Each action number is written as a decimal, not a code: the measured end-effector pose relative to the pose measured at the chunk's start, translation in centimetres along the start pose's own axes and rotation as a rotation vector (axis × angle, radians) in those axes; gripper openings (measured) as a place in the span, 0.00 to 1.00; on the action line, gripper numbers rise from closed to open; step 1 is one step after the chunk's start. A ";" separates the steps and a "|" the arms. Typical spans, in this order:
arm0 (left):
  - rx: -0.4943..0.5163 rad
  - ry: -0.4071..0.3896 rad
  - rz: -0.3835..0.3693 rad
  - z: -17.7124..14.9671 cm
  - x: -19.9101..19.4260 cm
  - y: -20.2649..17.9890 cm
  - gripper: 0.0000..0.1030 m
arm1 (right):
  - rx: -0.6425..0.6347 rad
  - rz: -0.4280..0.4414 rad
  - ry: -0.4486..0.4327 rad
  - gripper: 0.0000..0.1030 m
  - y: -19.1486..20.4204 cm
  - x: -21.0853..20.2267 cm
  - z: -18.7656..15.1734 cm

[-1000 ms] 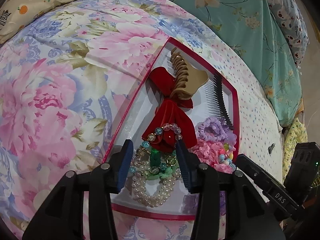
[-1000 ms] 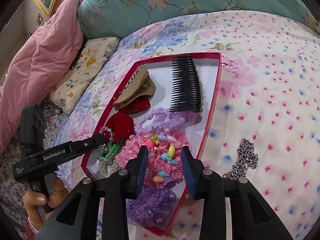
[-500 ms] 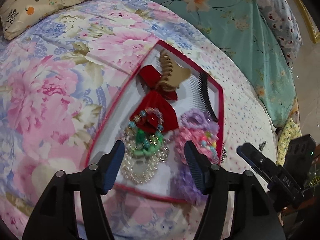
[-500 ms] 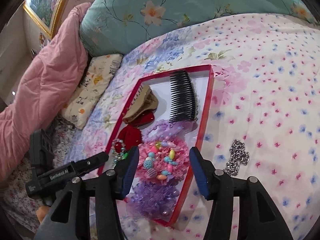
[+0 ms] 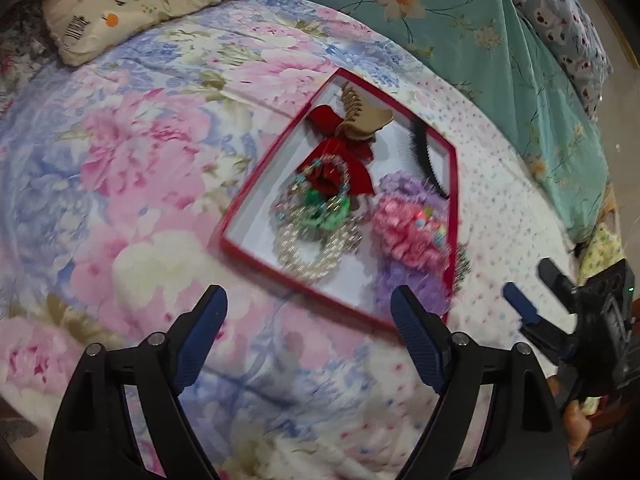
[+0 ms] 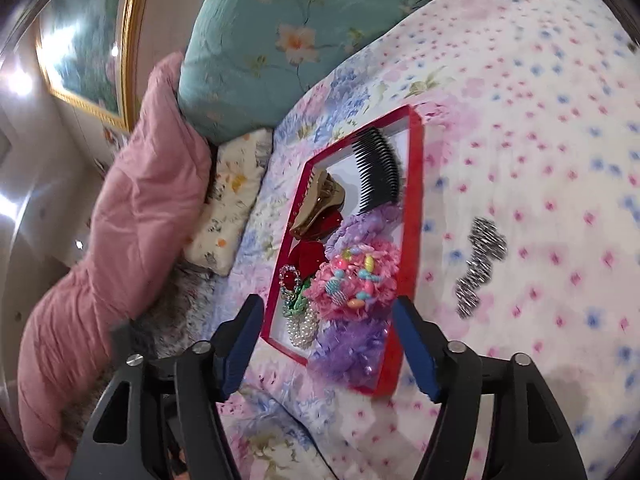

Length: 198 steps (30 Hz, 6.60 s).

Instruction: Organize jewelry

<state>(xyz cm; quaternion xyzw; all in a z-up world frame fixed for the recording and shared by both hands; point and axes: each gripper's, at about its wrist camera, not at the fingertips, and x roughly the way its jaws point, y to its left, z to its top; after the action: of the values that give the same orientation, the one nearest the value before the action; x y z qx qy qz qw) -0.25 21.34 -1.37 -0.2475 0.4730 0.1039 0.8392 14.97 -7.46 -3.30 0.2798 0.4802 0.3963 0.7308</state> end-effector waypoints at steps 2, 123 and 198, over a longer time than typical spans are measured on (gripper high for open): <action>0.040 0.008 0.046 -0.9 0.1 -0.2 0.82 | 0.018 -0.018 -0.014 0.71 -0.6 -0.8 -0.9; 0.341 -0.190 0.351 -3.0 -3.4 -3.9 0.98 | -0.580 -0.450 0.056 0.95 8.3 1.0 -7.7; 0.357 -0.181 0.367 -3.1 -2.5 -3.8 0.98 | -0.559 -0.444 0.051 0.95 8.0 1.0 -7.2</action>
<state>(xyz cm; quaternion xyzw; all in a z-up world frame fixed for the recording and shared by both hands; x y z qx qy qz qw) -2.27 16.61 0.61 0.0045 0.4437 0.1909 0.8756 6.04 -2.15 -0.26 -0.0522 0.4202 0.3506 0.8353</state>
